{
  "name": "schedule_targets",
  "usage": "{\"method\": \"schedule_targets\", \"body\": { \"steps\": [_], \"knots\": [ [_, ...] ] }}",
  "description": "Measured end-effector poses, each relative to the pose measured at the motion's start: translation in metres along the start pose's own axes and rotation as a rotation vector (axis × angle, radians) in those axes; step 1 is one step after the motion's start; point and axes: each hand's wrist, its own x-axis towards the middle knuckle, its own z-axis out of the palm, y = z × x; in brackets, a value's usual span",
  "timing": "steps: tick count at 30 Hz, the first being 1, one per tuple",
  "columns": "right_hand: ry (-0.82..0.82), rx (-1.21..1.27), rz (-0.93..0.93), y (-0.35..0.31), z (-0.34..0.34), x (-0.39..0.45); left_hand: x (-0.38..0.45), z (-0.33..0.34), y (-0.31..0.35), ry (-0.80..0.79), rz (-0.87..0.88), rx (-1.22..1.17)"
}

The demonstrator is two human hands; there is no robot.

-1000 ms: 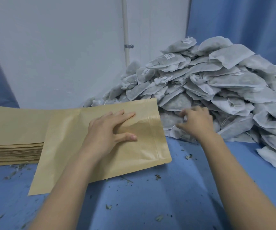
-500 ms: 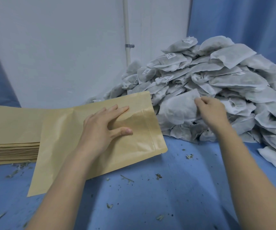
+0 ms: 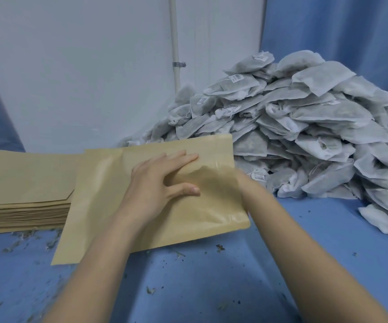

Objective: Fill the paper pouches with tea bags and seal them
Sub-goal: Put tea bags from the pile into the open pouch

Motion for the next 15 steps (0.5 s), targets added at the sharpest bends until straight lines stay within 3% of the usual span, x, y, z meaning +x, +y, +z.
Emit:
{"method": "schedule_targets", "body": {
  "steps": [4, 6, 9, 12, 15],
  "knots": [
    [-0.030, -0.173, -0.111, 0.002, -0.005, -0.006, -0.001, -0.001, -0.005, -0.057, -0.031, 0.051],
    [0.131, -0.180, -0.158, 0.008, -0.021, -0.007, -0.001, -0.003, -0.008, -0.029, -0.051, 0.055],
    [0.303, -0.517, -0.012, 0.032, -0.045, -0.005, 0.000, -0.006, -0.012, 0.015, -0.069, 0.078],
    [0.168, -0.842, 0.214, 0.062, -0.048, -0.004, 0.000, -0.008, -0.013, 0.028, -0.076, 0.099],
    [0.204, -0.938, 0.183, 0.083, -0.040, -0.001, -0.001, -0.008, -0.012, 0.026, -0.073, 0.092]
  ]
}}
